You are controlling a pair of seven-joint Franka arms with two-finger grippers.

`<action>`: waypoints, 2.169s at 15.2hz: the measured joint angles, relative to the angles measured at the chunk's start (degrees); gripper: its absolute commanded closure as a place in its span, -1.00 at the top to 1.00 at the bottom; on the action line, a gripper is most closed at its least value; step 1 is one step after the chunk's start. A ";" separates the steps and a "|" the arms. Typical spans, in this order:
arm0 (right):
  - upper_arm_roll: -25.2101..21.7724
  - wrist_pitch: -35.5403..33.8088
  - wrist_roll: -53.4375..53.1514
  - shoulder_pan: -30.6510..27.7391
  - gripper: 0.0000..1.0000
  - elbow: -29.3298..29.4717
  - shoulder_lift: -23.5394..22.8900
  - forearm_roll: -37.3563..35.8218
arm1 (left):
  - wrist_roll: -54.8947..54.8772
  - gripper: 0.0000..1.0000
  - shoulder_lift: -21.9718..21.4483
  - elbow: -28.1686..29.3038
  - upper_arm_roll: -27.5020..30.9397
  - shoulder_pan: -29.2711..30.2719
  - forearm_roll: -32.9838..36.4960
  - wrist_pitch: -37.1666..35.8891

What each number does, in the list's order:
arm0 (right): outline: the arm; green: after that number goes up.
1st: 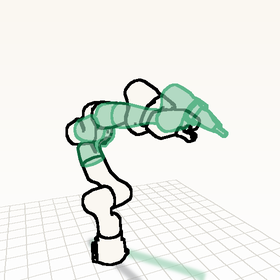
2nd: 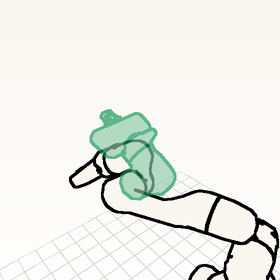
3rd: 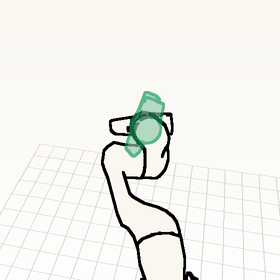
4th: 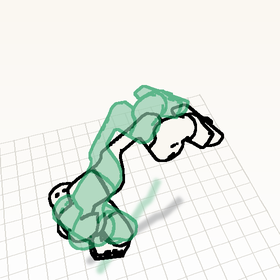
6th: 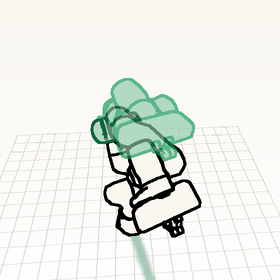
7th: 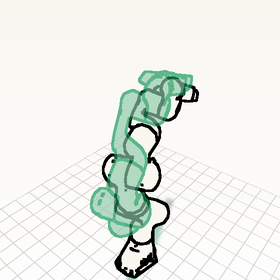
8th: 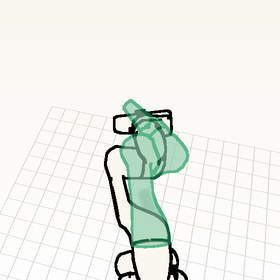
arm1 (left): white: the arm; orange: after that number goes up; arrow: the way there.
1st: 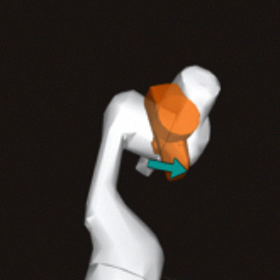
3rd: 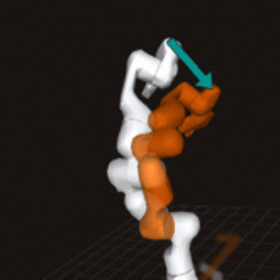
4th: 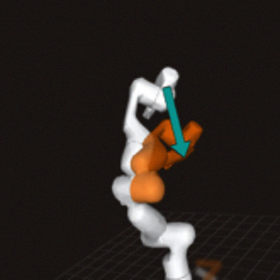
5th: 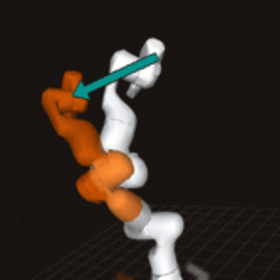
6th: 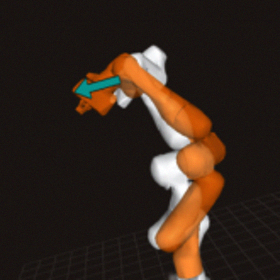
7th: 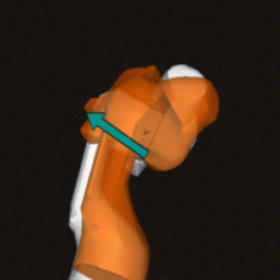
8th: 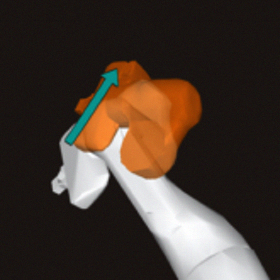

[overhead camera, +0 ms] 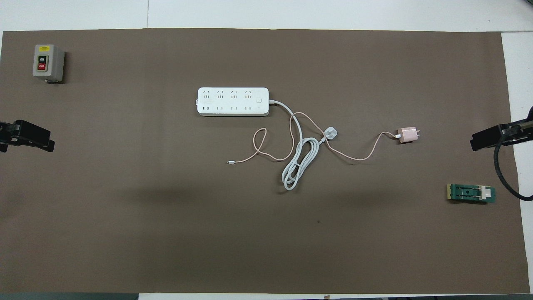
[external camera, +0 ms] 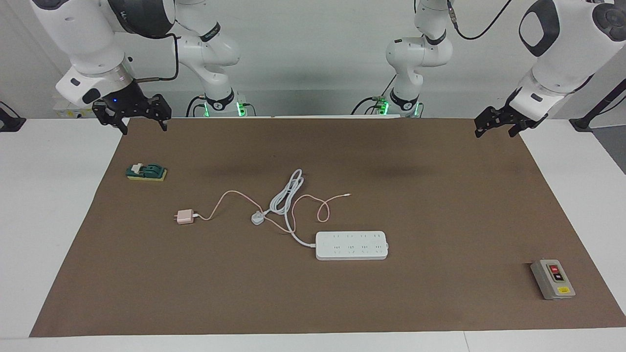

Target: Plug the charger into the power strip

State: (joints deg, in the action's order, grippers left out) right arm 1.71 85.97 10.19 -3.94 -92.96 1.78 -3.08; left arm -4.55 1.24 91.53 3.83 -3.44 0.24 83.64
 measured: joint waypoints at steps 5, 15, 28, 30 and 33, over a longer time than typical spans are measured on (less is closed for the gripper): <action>0.00 0.00 0.00 0.00 1.00 0.01 -0.01 0.00 | 0.00 1.00 0.00 0.00 0.00 0.00 0.00 0.00; -0.10 1.55 -5.37 -0.56 1.00 -0.53 0.10 0.26 | 0.00 1.00 0.00 0.00 0.00 0.00 0.00 0.00; -0.46 14.72 -51.97 -10.04 1.00 -4.98 -14.15 17.17 | 0.00 1.00 0.00 0.00 0.00 0.00 0.00 0.00; -0.40 16.41 -56.52 -9.99 1.00 -7.23 -14.78 17.92 | 0.00 1.00 0.00 0.00 0.00 0.00 0.00 0.00; -0.44 18.99 -60.26 -10.23 1.00 -10.08 -17.44 19.81 | 0.00 1.00 -0.01 0.00 -0.08 -0.04 -0.03 0.08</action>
State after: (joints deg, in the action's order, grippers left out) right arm 1.27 104.96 -50.07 -14.18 -103.05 -15.66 16.72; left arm -4.54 1.23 91.52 3.75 -3.48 0.20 83.72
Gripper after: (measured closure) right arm 0.000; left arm 0.000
